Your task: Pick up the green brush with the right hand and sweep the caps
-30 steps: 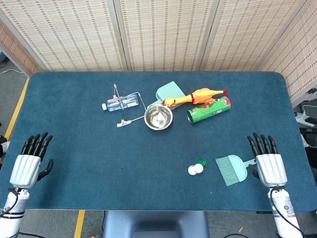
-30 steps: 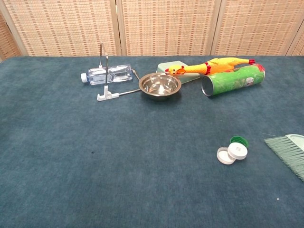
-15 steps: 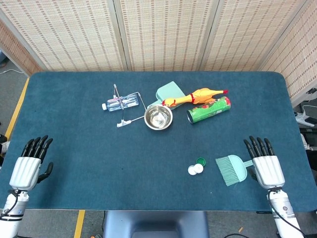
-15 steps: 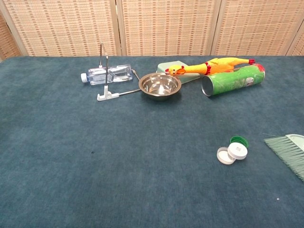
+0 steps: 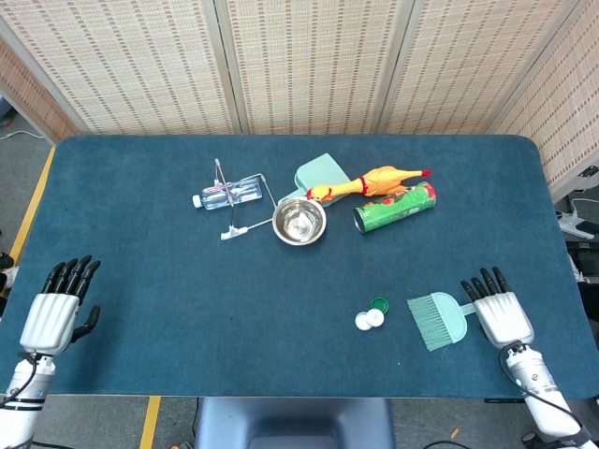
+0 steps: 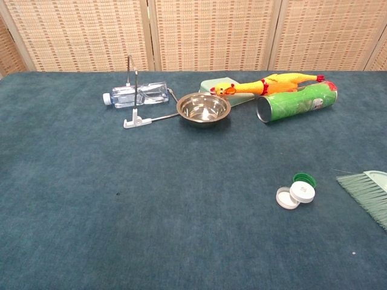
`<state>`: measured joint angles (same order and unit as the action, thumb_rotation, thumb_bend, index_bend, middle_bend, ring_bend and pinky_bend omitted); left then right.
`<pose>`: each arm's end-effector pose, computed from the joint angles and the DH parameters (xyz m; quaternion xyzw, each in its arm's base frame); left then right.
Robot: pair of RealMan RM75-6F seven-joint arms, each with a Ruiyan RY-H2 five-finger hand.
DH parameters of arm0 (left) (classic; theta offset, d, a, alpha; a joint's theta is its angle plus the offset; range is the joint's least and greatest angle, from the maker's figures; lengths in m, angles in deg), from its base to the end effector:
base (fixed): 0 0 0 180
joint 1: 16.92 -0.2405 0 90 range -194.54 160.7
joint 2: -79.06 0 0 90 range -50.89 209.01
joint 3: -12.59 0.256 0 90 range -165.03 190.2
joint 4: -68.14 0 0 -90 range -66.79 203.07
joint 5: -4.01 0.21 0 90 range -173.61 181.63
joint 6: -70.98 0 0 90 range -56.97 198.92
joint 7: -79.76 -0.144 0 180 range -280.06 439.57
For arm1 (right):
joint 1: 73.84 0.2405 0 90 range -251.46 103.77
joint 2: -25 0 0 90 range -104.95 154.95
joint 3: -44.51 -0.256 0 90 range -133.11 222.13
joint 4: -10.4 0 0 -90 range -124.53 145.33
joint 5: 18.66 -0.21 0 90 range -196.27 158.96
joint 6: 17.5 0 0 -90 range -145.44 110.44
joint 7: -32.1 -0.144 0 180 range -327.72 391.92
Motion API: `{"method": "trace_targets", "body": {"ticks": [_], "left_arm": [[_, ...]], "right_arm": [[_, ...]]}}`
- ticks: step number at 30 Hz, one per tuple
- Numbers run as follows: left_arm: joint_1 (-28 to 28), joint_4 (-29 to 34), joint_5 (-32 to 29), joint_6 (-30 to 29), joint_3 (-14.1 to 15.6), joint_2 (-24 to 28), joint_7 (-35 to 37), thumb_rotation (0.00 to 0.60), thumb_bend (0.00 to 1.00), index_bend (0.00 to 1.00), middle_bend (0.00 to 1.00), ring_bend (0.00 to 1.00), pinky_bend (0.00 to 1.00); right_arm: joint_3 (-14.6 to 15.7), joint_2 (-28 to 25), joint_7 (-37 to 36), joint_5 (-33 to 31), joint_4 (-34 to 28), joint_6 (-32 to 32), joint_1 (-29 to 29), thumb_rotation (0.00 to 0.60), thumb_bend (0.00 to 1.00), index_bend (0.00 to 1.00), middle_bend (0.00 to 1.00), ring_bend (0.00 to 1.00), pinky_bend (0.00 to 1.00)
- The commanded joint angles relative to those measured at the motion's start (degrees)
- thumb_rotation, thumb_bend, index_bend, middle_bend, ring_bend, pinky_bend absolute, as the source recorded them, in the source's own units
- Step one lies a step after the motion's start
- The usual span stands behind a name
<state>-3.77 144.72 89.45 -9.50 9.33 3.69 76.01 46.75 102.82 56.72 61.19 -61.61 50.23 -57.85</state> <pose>-0.3208 0.2332 0.1123 -0.6498 -0.3243 -0.3646 0.5828 -0.3554 -0.2283 0.0728 0.7551 -0.2644 0.1513 0.5805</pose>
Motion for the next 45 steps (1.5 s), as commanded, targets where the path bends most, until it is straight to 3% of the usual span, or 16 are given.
{"method": "trace_targets", "body": {"ticks": [1,16,38,45], "left_arm": [[0.09,-0.09,-0.08,0.14,-0.04,-0.14,-0.14,0.6,0.43,0.0,0.0,0.0,0.08],[0.4,-1.97,1.88,-0.43,0.76,-1.25,0.36,0.6,0.43,0.0,0.0,0.0,0.08],[0.7,-2.09,1.14,0.41,0.59,-1.67,-0.5,0.6,0.43,0.0,0.0,0.0,0.08],[0.68,-2.33,1.19,0.39,0.66,-1.63,-0.2,0.6,0.44,0.0,0.0,0.0,0.08]], "right_arm": [[0.14,1.79,-2.26,0.59,3.44,-0.81,0.21,0.6,0.15,0.27,0.26,0.0,0.0],[-0.62,6.15,-2.3,0.67,8.63,-3.73,1.2,0.6,0.19,0.37,0.32,0.0,0.0],[-1.8,8.23,-0.45,-1.01,9.87,-5.36,1.39,0.6,0.23,0.49,0.4,0.08,0.0],[-1.98,8.72,-0.41,-1.18,9.91,-5.29,1.29,0.6,0.28,0.61,0.49,0.16,0.0]]}}
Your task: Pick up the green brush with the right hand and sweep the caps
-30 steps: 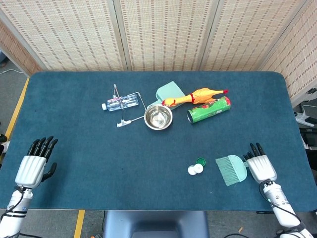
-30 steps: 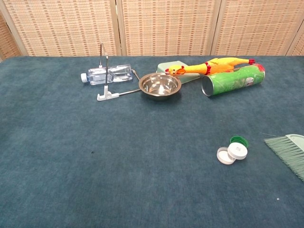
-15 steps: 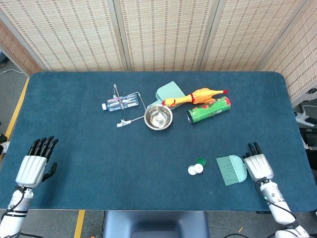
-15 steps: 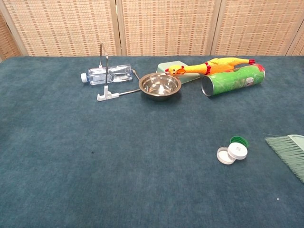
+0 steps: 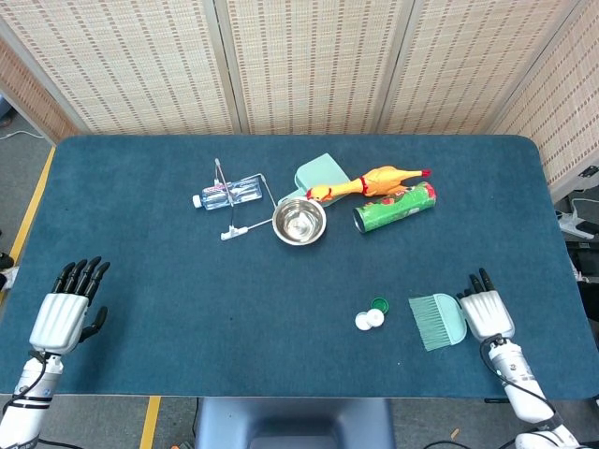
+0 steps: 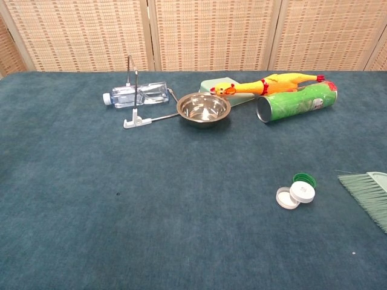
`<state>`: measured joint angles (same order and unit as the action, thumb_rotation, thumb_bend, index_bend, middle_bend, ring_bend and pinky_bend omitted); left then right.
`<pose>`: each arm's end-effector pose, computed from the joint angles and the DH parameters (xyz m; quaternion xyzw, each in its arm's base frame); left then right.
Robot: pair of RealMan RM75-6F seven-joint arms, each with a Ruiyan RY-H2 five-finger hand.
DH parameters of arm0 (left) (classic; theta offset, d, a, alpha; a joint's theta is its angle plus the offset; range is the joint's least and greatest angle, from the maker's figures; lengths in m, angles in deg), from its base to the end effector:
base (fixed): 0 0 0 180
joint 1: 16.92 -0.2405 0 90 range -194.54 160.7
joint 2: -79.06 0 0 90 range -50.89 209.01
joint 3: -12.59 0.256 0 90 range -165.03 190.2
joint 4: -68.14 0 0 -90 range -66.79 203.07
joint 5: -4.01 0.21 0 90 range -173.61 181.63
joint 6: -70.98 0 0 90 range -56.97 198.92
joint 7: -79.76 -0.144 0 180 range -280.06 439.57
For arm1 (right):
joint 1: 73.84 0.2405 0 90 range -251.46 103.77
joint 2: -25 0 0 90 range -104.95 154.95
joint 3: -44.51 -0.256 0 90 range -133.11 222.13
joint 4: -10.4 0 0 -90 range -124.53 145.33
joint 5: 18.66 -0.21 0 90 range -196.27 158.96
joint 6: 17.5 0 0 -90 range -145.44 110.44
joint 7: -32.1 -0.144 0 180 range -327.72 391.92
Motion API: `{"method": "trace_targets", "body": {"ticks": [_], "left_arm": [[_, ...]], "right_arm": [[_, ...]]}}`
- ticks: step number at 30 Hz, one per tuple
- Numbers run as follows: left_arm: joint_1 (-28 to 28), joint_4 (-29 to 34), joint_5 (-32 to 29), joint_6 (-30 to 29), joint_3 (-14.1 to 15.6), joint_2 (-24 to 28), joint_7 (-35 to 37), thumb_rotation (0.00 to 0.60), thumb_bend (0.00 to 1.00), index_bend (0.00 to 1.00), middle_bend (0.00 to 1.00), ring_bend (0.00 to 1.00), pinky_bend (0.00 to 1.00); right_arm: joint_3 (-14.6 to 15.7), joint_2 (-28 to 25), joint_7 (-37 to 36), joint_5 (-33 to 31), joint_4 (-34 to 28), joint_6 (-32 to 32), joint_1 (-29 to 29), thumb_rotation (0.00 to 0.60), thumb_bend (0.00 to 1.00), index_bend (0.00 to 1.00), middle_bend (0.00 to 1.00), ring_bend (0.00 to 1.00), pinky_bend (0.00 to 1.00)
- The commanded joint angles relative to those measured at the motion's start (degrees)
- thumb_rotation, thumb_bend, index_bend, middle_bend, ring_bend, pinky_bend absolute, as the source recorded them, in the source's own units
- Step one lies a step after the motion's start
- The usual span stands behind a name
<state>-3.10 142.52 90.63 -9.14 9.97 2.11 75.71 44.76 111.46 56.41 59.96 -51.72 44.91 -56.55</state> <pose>-0.3209 0.2352 0.1029 -0.6637 -0.3144 -0.3604 0.5751 -0.3654 -0.2437 0.0328 0.7596 -0.2773 0.1332 0.5730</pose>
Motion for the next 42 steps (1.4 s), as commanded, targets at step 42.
{"method": "trace_targets", "body": {"ticks": [42], "left_arm": [[-0.6,1.1,1.73,-2.01,0.65,0.71,0.93,0.6,0.46,0.0,0.0,0.0,0.08]], "right_arm": [[-4.62,-8.4,55.15,-3.72,-39.47,-8.79,16.97,0.6,0.38,0.89,0.76,0.44,0.05]]}}
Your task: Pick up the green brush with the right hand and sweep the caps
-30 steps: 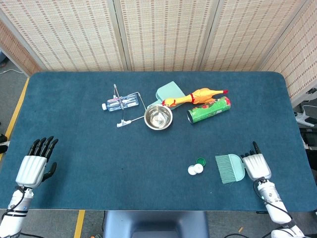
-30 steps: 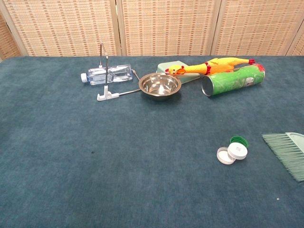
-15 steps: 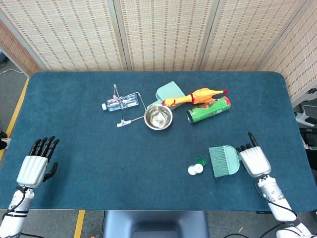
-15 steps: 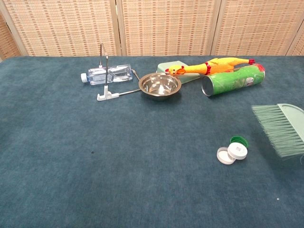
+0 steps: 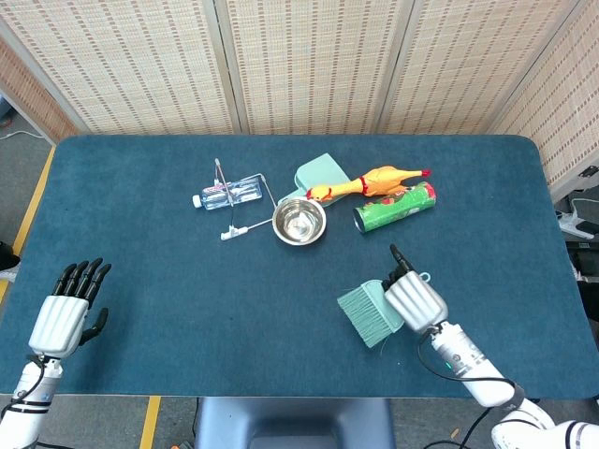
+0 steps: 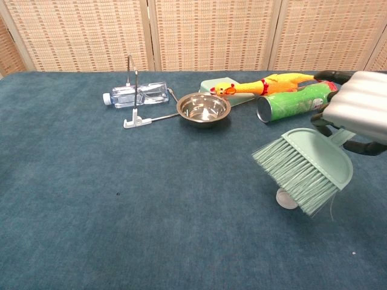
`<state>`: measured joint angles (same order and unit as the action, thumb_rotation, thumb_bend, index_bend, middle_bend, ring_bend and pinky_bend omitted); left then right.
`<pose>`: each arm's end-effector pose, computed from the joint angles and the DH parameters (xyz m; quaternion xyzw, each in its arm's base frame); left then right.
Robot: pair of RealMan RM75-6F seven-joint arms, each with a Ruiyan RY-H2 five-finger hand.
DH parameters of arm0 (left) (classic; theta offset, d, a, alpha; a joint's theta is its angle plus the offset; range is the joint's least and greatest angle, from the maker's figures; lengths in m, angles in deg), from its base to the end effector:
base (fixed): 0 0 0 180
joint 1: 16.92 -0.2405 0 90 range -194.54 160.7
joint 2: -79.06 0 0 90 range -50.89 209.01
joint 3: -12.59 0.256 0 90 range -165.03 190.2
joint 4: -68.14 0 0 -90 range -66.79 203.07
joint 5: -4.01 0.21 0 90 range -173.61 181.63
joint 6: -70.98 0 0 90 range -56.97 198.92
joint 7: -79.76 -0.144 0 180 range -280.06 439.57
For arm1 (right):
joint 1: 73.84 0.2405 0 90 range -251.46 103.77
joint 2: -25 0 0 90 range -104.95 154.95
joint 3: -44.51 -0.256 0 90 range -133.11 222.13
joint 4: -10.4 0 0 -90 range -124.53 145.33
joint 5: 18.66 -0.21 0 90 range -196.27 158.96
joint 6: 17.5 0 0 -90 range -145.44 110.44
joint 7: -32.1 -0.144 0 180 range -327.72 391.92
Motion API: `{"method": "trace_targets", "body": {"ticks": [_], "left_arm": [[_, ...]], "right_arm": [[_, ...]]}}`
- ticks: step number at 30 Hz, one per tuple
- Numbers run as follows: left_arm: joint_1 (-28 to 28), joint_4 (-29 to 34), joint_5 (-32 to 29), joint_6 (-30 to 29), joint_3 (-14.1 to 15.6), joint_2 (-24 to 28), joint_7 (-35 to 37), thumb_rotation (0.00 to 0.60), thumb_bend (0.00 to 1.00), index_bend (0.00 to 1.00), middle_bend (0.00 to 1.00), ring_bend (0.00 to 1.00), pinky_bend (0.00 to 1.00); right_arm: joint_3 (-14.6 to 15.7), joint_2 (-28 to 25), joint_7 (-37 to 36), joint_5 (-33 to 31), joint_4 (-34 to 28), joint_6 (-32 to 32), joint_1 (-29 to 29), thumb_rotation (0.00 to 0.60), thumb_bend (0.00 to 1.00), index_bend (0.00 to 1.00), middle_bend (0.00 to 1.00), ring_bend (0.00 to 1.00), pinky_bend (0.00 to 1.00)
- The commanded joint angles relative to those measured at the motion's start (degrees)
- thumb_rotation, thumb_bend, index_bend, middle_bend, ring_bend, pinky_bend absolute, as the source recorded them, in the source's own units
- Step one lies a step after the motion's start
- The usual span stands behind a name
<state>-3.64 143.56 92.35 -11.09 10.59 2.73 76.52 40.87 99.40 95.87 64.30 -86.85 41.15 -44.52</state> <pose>-0.3159 0.2289 0.1054 -0.6643 -0.3096 -0.3758 0.5671 -0.1936 -0.2692 0.0377 0.8504 0.0097 0.1633 0.5000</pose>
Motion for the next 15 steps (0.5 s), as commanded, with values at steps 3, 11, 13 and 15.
{"method": "trace_targets", "body": {"ticks": [3,11,13,15], "left_arm": [[-0.2,0.2,0.05,-0.23,0.05,0.32,0.47,0.6,0.46,0.0,0.0,0.0,0.08],[0.16,0.05,-0.13,0.3,-0.22,0.27,0.67,0.6,0.46,0.0,0.0,0.0,0.08],[0.2,0.05,-0.19,0.38,-0.25,0.22,0.59,0.6,0.46,0.0,0.0,0.0,0.08],[0.25,0.03,-0.24,0.46,-0.28,0.14,0.49,0.6,0.46,0.0,0.0,0.0,0.08]], "right_arm": [[-0.23,6.15,24.4,-12.59,-4.29,-4.13,6.5,0.6,0.38,0.89,0.76,0.44,0.05],[1.76,9.88,35.27,-19.63,-3.91,-0.5,9.71,0.6,0.38,0.89,0.76,0.44,0.05],[2.42,10.18,36.56,-20.78,-3.79,0.26,10.35,0.6,0.38,0.89,0.76,0.44,0.05],[3.0,10.37,37.75,-21.46,-3.64,1.0,10.92,0.6,0.38,0.89,0.76,0.45,0.05]]}}
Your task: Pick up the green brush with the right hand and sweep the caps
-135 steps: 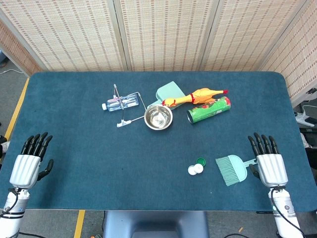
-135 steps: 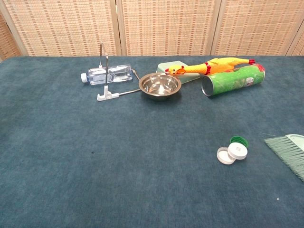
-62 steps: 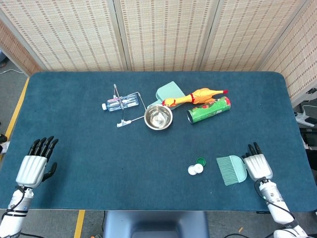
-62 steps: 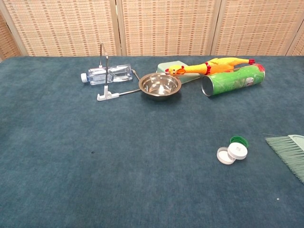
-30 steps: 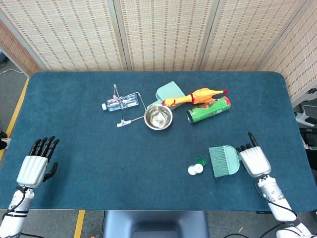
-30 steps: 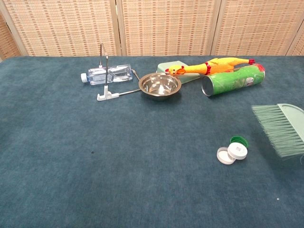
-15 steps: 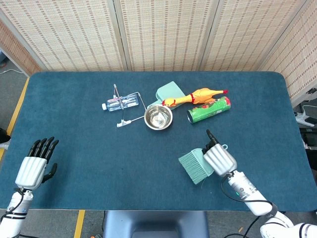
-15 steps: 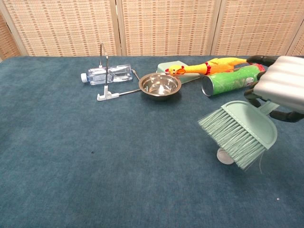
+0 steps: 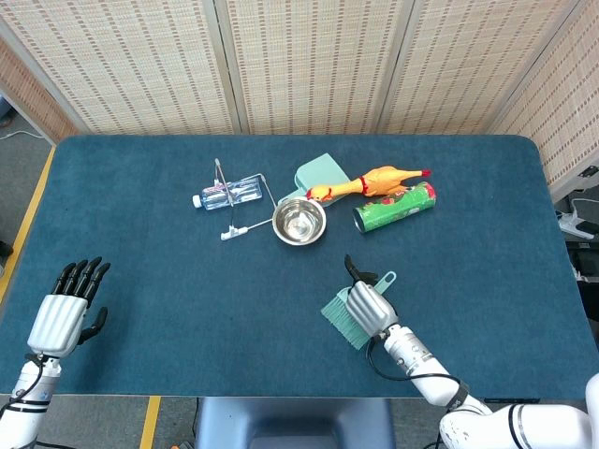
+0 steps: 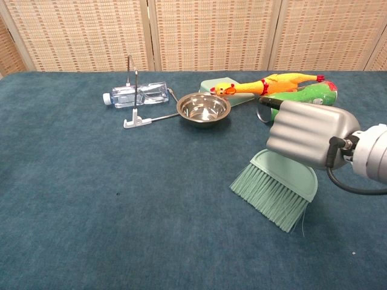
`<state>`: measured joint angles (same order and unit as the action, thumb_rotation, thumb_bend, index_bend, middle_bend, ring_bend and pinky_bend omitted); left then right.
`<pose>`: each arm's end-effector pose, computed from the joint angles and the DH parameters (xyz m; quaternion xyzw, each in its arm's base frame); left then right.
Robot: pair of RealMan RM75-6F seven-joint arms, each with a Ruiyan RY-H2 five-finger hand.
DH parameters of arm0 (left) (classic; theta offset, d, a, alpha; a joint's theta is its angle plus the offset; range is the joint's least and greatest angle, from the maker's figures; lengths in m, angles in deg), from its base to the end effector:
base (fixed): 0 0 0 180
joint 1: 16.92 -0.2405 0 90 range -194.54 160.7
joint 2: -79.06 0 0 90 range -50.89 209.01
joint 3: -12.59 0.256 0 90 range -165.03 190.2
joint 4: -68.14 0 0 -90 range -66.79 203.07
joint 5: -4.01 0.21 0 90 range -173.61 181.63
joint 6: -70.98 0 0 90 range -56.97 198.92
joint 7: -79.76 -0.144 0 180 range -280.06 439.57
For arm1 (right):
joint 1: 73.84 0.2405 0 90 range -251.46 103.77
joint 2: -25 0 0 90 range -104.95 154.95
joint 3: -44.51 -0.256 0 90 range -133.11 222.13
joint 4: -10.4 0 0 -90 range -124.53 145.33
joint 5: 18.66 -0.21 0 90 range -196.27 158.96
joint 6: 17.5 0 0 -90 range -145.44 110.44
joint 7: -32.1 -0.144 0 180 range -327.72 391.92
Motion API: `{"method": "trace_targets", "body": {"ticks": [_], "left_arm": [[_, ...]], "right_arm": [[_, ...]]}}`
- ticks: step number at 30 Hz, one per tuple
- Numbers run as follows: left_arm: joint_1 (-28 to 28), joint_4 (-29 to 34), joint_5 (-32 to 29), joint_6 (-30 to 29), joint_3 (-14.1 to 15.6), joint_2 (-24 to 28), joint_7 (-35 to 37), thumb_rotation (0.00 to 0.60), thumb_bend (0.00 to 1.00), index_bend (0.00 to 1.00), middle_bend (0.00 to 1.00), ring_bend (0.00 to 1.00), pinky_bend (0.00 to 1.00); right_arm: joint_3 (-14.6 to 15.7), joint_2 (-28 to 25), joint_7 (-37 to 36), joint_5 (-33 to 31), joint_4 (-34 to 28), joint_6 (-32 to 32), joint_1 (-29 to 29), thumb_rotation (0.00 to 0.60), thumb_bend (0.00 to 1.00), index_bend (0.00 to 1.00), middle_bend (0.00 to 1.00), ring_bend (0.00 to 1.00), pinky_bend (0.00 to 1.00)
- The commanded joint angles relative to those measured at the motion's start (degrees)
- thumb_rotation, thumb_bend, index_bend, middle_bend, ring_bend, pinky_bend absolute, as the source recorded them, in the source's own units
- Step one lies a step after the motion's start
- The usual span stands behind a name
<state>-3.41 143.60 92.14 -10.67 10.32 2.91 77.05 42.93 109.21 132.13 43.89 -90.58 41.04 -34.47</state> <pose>-0.3158 0.2313 0.1065 -0.6629 -0.3125 -0.3773 0.5661 -0.1461 -0.2712 -0.0197 0.8636 0.1461 0.0494 0.4800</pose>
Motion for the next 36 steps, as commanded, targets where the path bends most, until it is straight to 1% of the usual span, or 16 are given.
{"method": "trace_targets", "body": {"ticks": [1,11,19,24,28,36], "left_arm": [[0.06,-0.03,-0.05,0.13,-0.02,-0.09,-0.09,0.6,0.46,0.0,0.0,0.0,0.08],[0.11,-0.3,-0.42,0.45,-0.09,-0.26,-0.36,0.6,0.46,0.0,0.0,0.0,0.08],[-0.06,-0.51,-0.04,0.34,0.31,-0.25,-0.32,0.6,0.46,0.0,0.0,0.0,0.08],[0.16,-0.51,-0.16,0.76,0.25,-0.46,-0.65,0.6,0.46,0.0,0.0,0.0,0.08],[0.33,-0.53,-0.39,1.19,0.2,-0.69,-1.19,0.6,0.46,0.0,0.0,0.0,0.08],[0.47,-0.84,-0.57,1.5,0.18,-1.11,-1.6,0.6,0.46,0.0,0.0,0.0,0.08]], "right_arm": [[1.32,0.68,2.23,-1.49,0.3,1.59,1.22,0.6,0.38,0.89,0.76,0.45,0.05],[4.24,1.06,5.7,-5.69,2.84,4.76,3.36,0.6,0.38,0.89,0.76,0.46,0.05],[6.61,0.87,5.08,-7.04,5.96,6.2,4.04,0.6,0.38,0.89,0.77,0.46,0.05],[7.17,0.72,4.57,-7.44,6.95,6.53,4.21,0.6,0.38,0.89,0.77,0.46,0.05],[8.03,0.31,3.84,-7.49,9.55,7.34,4.3,0.6,0.38,0.89,0.77,0.46,0.05],[9.46,-0.34,3.39,-7.56,12.41,8.46,4.31,0.6,0.38,0.89,0.77,0.46,0.05]]}}
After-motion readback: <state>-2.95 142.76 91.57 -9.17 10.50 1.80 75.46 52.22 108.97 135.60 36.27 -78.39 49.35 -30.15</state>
